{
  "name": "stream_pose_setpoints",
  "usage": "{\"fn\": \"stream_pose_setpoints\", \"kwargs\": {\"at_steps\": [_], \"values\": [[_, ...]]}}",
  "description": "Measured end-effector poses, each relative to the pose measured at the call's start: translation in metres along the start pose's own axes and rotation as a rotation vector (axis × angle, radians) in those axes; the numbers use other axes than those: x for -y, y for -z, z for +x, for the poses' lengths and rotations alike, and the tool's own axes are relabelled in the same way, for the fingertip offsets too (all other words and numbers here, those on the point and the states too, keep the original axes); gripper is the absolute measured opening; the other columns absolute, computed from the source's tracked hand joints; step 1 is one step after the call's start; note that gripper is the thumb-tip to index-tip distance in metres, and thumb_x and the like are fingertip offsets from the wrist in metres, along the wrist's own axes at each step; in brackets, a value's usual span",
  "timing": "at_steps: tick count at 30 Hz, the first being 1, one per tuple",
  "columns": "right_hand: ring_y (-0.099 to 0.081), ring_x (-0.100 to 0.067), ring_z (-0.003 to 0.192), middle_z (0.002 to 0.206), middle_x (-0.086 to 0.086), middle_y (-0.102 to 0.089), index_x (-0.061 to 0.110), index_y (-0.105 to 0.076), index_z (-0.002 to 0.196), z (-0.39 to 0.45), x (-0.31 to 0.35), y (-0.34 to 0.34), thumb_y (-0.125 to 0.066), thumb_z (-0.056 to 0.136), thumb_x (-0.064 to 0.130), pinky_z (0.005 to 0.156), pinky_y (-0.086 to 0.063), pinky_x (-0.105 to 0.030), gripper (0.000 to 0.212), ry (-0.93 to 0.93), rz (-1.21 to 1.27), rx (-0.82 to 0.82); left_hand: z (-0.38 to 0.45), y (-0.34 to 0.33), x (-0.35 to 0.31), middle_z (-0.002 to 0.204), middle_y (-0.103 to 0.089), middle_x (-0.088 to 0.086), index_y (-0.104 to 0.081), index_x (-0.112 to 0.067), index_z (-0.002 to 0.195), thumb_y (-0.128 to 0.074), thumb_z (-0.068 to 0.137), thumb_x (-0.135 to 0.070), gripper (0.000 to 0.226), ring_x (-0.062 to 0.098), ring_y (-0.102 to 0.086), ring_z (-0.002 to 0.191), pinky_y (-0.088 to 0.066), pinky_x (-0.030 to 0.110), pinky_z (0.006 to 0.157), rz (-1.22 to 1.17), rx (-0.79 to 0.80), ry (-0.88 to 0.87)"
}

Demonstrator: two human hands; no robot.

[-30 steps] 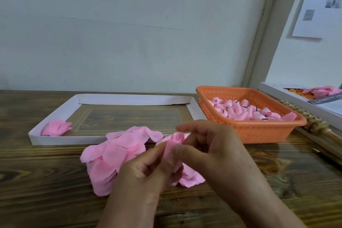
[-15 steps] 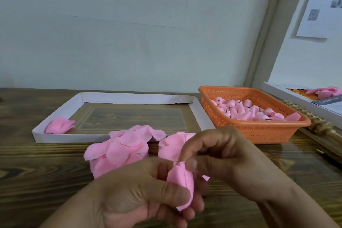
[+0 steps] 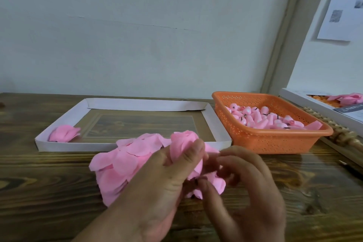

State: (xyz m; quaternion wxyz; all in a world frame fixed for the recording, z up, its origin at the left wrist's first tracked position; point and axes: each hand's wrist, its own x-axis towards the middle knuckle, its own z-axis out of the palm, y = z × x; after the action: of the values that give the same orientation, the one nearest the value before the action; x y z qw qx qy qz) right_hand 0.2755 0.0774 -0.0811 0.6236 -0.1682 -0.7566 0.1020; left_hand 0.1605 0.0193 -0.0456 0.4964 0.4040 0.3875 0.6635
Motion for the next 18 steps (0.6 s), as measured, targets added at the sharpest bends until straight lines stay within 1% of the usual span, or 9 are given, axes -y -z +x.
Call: {"fn": "stream_pose_setpoints", "kwargs": {"at_steps": [2, 4, 5, 8, 10, 12, 14, 15, 18], "values": [[-0.063, -0.012, 0.084, 0.097, 0.000, -0.065, 0.009, -0.065, 0.094, -0.004, 0.001, -0.008, -0.066, 0.074, 0.028, 0.074, -0.049, -0.017, 0.028, 0.028, -0.081, -0.023, -0.001, -0.008, 0.001, 0.085, -0.064, 0.028, -0.068, -0.008, 0.067, -0.068, 0.085, -0.035, 0.032, 0.035, -0.059, 0.078, -0.051, 0.039, 0.068, -0.060, -0.072, -0.030], [-0.059, -0.005, 0.086, 0.099, 0.008, -0.063, 0.015, -0.057, 0.105, -0.005, 0.005, -0.016, -0.056, 0.085, 0.037, 0.083, -0.042, -0.009, 0.030, 0.042, -0.137, -0.040, 0.000, -0.013, 0.004, 0.096, -0.068, 0.030, -0.073, 0.000, 0.078, -0.070, 0.070, -0.036, 0.036, 0.035, -0.063, 0.079, -0.055, 0.039, 0.070, -0.136, -0.164, 0.018], [-0.057, -0.003, 0.084, 0.096, 0.009, -0.064, 0.017, -0.056, 0.106, -0.006, 0.006, -0.019, -0.053, 0.087, 0.039, 0.084, -0.038, -0.005, 0.029, 0.044, -0.157, -0.063, -0.001, -0.015, 0.005, 0.097, -0.069, 0.028, -0.075, -0.003, 0.077, -0.068, 0.060, -0.038, 0.039, 0.034, -0.063, 0.080, -0.051, 0.039, 0.072, -0.155, -0.186, 0.029], [-0.058, -0.005, 0.078, 0.085, 0.003, -0.069, 0.017, -0.060, 0.100, -0.009, 0.007, -0.025, -0.064, 0.078, 0.030, 0.077, -0.039, -0.007, 0.026, 0.056, -0.189, -0.127, -0.003, -0.020, 0.007, 0.089, -0.074, 0.015, -0.076, -0.013, 0.068, -0.067, 0.054, -0.040, 0.031, 0.026, -0.069, 0.079, -0.054, 0.034, 0.070, -0.173, -0.191, 0.020], [-0.058, -0.007, 0.073, 0.082, 0.000, -0.070, 0.012, -0.069, 0.093, -0.008, 0.006, -0.025, -0.067, 0.074, 0.025, 0.071, -0.042, -0.011, 0.023, 0.069, -0.223, -0.148, -0.004, -0.020, 0.008, 0.093, -0.074, 0.014, -0.077, -0.012, 0.070, -0.075, 0.056, -0.037, 0.028, 0.026, -0.071, 0.085, -0.057, 0.035, 0.075, -0.185, -0.184, 0.019], [-0.060, -0.005, 0.072, 0.081, 0.001, -0.071, 0.009, -0.072, 0.087, -0.007, 0.007, -0.024, -0.068, 0.074, 0.022, 0.067, -0.045, -0.011, 0.019, 0.066, -0.191, -0.151, -0.004, -0.018, 0.010, 0.096, -0.072, 0.014, -0.077, -0.009, 0.077, -0.085, 0.057, -0.038, 0.037, 0.032, -0.068, 0.092, -0.053, 0.042, 0.085, -0.196, -0.155, 0.028], [-0.061, 0.004, 0.071, 0.081, 0.012, -0.069, 0.017, -0.070, 0.089, -0.005, 0.012, -0.023, -0.069, 0.072, 0.020, 0.069, -0.044, -0.006, 0.017, 0.003, -0.030, -0.115, -0.004, -0.014, 0.011, 0.095, -0.072, 0.015, -0.077, -0.009, 0.080, -0.079, 0.049, -0.039, 0.043, 0.037, -0.067, 0.098, -0.050, 0.046, 0.093, -0.165, -0.134, 0.032], [-0.060, 0.007, 0.067, 0.077, 0.016, -0.066, 0.022, -0.069, 0.089, -0.005, 0.015, -0.022, -0.070, 0.070, 0.021, 0.066, -0.044, -0.006, 0.019, -0.071, 0.086, -0.085, -0.004, -0.012, 0.011, 0.096, -0.073, 0.013, -0.078, -0.012, 0.078, -0.080, 0.047, -0.040, 0.041, 0.034, -0.068, 0.099, -0.054, 0.044, 0.089, -0.145, -0.121, 0.020], [-0.057, -0.005, 0.054, 0.064, 0.000, -0.067, 0.026, -0.073, 0.088, -0.005, 0.024, -0.019, -0.083, 0.057, 0.034, 0.054, -0.046, -0.016, 0.033, -0.437, 0.605, 0.015, -0.004, -0.007, 0.008, 0.102, -0.074, 0.010, -0.075, -0.015, 0.070, -0.093, 0.033, -0.043, 0.050, 0.027, -0.069, 0.098, -0.053, 0.045, 0.087, -0.107, -0.055, 0.004]]}}
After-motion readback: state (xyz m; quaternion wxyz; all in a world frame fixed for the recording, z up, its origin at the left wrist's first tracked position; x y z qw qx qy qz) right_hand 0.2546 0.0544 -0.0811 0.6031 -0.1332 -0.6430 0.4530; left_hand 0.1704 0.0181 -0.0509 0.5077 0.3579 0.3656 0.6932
